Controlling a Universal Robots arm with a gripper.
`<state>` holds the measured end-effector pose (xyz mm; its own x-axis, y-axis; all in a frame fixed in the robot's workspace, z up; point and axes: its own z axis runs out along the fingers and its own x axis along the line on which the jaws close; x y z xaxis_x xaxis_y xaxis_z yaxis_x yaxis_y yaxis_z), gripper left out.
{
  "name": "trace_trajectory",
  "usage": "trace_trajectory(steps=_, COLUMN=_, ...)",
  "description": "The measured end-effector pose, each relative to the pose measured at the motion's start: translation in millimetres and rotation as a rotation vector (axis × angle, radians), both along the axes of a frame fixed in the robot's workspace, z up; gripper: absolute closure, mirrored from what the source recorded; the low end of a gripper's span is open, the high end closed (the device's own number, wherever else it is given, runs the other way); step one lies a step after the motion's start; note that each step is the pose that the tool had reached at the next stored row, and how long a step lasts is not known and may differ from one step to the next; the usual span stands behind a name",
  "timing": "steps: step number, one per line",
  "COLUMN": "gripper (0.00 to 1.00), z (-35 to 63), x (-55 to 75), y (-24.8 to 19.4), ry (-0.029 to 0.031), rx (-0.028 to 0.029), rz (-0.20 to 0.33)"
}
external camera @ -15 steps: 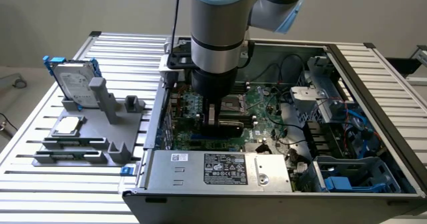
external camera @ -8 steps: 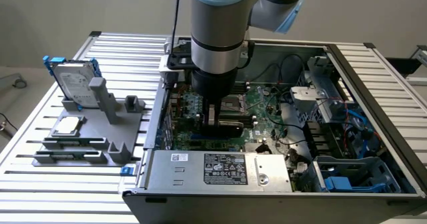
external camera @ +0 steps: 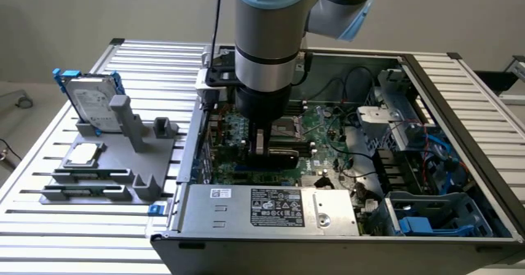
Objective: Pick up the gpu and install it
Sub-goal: 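Insert the gpu into the slot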
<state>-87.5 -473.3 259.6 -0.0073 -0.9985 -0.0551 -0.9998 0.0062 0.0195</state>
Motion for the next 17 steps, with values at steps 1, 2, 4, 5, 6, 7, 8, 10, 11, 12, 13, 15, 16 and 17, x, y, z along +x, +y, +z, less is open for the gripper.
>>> trace_trajectory(steps=1, gripper=0.74, z=-0.4, x=0.0, y=-0.1, ry=0.0007, rx=-0.0002, rz=0.000)
trace_trajectory(steps=2, gripper=0.74, z=-0.6, x=-0.1, y=-0.1, ry=0.0014, rx=-0.0006, rz=0.001)
trace_trajectory(steps=4, gripper=0.74, z=-1.0, x=-0.2, y=-0.1, ry=0.0027, rx=-0.0010, rz=0.001)
trace_trajectory(steps=5, gripper=0.74, z=-1.1, x=-0.2, y=-0.1, ry=0.0035, rx=-0.0011, rz=0.001)
trace_trajectory(steps=6, gripper=0.74, z=-1.2, x=-0.2, y=-0.1, ry=0.0041, rx=-0.0009, rz=0.002)
trace_trajectory(steps=7, gripper=0.74, z=-1.5, x=-0.3, y=-0.1, ry=0.0049, rx=-0.0004, rz=0.002)
trace_trajectory(steps=8, gripper=0.74, z=-1.5, x=-0.4, y=0.0, ry=0.0059, rx=-0.0003, rz=0.002)
trace_trajectory(steps=10, gripper=0.74, z=-1.5, x=-0.5, y=-0.1, ry=0.0073, rx=-0.0005, rz=0.002)
trace_trajectory(steps=11, gripper=0.74, z=-1.6, x=-0.7, y=-0.1, ry=0.0077, rx=-0.0004, rz=0.002)
trace_trajectory(steps=12, gripper=0.74, z=-1.7, x=-0.8, y=-0.1, ry=0.0080, rx=-0.0004, rz=0.002)
trace_trajectory(steps=13, gripper=0.74, z=-1.8, x=-0.8, y=-0.1, ry=0.0084, rx=-0.0005, rz=0.002)
trace_trajectory(steps=15, gripper=0.74, z=-2.0, x=-0.9, y=-0.1, ry=0.0090, rx=-0.0006, rz=0.003)
trace_trajectory(steps=16, gripper=0.74, z=-2.0, x=-1.1, y=-0.1, ry=0.0091, rx=-0.0006, rz=0.003)
trace_trajectory(steps=17, gripper=0.74, z=-2.1, x=-1.3, y=-0.1, ry=0.0092, rx=-0.0006, rz=0.003)
